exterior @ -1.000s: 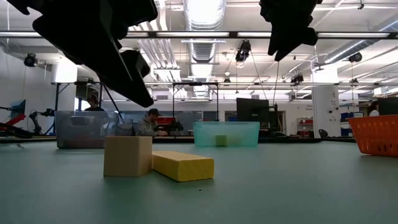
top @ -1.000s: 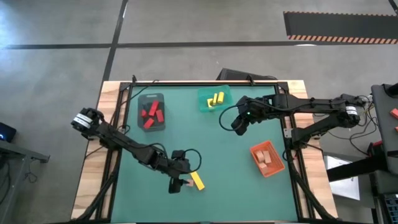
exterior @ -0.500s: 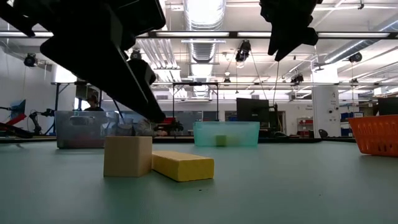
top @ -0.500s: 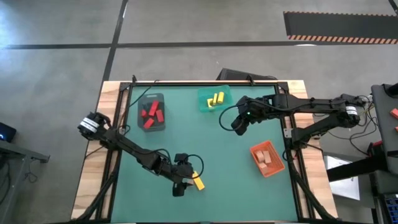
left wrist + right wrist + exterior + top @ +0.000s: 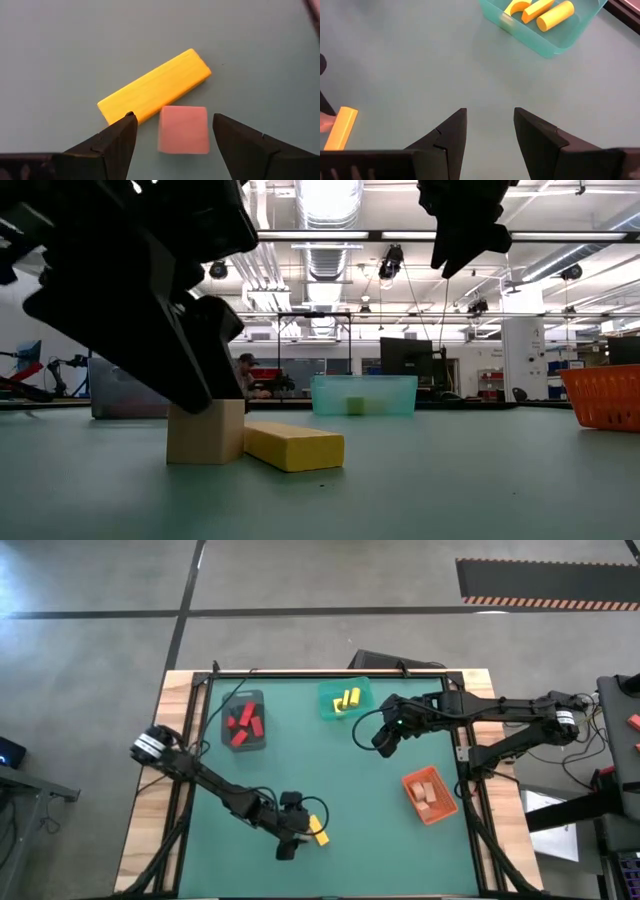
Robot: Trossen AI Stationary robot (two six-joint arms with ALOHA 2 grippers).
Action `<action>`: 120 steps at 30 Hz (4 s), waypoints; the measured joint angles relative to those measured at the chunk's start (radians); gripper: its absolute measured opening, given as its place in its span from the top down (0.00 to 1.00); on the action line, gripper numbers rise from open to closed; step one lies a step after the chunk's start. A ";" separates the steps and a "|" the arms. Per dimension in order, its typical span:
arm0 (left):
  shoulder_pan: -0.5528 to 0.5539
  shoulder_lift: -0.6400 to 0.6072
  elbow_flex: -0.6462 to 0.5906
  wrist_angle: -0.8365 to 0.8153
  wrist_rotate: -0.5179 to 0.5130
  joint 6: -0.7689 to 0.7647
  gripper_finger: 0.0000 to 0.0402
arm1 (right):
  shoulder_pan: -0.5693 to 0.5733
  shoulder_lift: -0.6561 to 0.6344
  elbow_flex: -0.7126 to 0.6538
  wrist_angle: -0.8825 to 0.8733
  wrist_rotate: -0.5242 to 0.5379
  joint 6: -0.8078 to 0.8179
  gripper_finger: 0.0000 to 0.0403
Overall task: Sort & place blocks by color
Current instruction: Put the light brown block into the orange bin
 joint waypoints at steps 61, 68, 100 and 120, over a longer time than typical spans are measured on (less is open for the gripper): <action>0.260 -0.743 0.006 0.145 -0.164 -0.258 0.69 | 0.381 0.030 0.240 0.761 0.311 -0.699 0.64; 0.259 -0.726 0.001 0.395 -0.188 -0.368 0.69 | 0.382 0.109 0.242 0.924 0.320 -0.849 0.64; 0.260 -0.684 0.001 0.568 -0.236 -0.446 0.69 | 0.363 0.363 0.506 0.932 0.446 -1.081 0.38; 0.259 -0.684 0.001 0.568 -0.203 -0.448 0.69 | 0.357 0.363 0.505 0.934 0.385 -1.112 0.51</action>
